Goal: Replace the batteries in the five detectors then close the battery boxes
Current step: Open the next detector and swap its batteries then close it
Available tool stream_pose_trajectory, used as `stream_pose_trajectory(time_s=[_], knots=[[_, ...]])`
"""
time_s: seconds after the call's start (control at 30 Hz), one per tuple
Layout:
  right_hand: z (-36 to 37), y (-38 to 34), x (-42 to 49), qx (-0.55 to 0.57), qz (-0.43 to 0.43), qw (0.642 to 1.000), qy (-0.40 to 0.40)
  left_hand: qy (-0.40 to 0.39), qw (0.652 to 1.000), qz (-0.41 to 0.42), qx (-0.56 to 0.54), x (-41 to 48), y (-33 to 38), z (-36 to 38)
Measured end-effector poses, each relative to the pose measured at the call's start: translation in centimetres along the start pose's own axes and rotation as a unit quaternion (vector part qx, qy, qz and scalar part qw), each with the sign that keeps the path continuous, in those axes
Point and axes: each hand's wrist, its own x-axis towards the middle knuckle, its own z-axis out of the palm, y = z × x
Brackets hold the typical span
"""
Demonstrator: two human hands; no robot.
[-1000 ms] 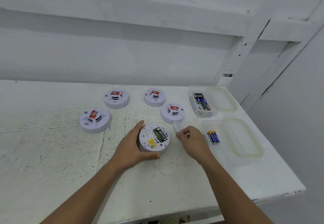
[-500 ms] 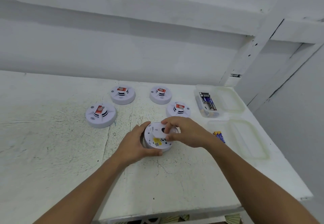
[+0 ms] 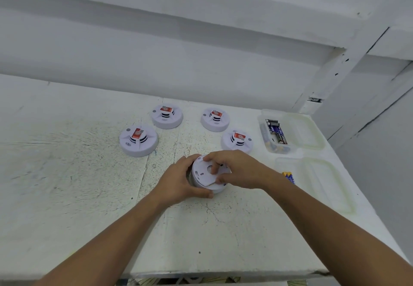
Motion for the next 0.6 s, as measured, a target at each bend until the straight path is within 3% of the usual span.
stream_pose_trajectory(time_s=[0.3,0.6], knots=[[0.1,0.2,-0.2,0.045,-0.004,0.999,-0.026,0.0,1.0,0.003,0.005,0.4,-0.4,0.1],[1.5,0.4,-0.6,0.012,-0.04,0.999,-0.01,0.002,1.0,0.006,0.011,0.6,-0.8,0.2]])
